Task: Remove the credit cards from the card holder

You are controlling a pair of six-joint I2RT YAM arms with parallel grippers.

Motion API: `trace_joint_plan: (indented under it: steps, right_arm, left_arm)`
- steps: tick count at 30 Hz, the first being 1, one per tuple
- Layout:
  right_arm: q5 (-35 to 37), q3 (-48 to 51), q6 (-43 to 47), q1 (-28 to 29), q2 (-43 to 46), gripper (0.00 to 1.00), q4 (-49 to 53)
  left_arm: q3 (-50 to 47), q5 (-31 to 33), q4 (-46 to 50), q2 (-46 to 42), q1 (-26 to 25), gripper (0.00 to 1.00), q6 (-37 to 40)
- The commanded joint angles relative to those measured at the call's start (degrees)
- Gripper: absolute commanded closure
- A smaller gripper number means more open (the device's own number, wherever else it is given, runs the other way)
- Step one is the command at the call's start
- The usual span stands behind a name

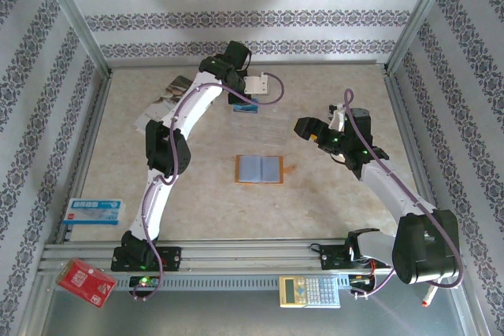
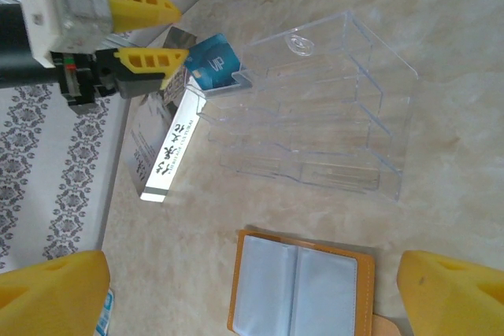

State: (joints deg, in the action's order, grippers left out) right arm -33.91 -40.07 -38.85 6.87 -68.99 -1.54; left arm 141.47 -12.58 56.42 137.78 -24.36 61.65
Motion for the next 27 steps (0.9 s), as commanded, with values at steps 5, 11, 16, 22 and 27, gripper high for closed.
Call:
trace_joint_plan:
  steps: [5, 11, 16, 22, 27]
  right_arm:
    - [-1.1, 1.3, -0.1, 0.1, 0.0, 0.06, -0.9]
    - [0.6, 1.2, 0.8, 1.1, 0.7, 0.07, 1.0]
    - [8.1, -0.6, 3.4, 6.2, 1.4, 0.08, 8.8]
    - [18.3, -3.0, 4.5, 15.0, -0.2, 0.09, 16.1]
    - [25.6, -6.4, 5.5, 22.6, -4.7, 0.09, 19.3]
  left_arm:
    - [-6.4, 1.6, -9.3, -7.6, 0.4, 0.59, -6.4]
    - [-14.9, 2.6, -16.9, -15.7, 0.4, 0.51, -19.7]
    - [-35.5, 8.9, -34.0, -30.0, 0.3, 0.25, -38.6]
    - [-56.8, 13.2, -44.5, -44.3, 0.4, 0.1, -57.4]
    - [-68.3, 14.7, -43.7, -53.3, 0.4, 0.05, -69.6]
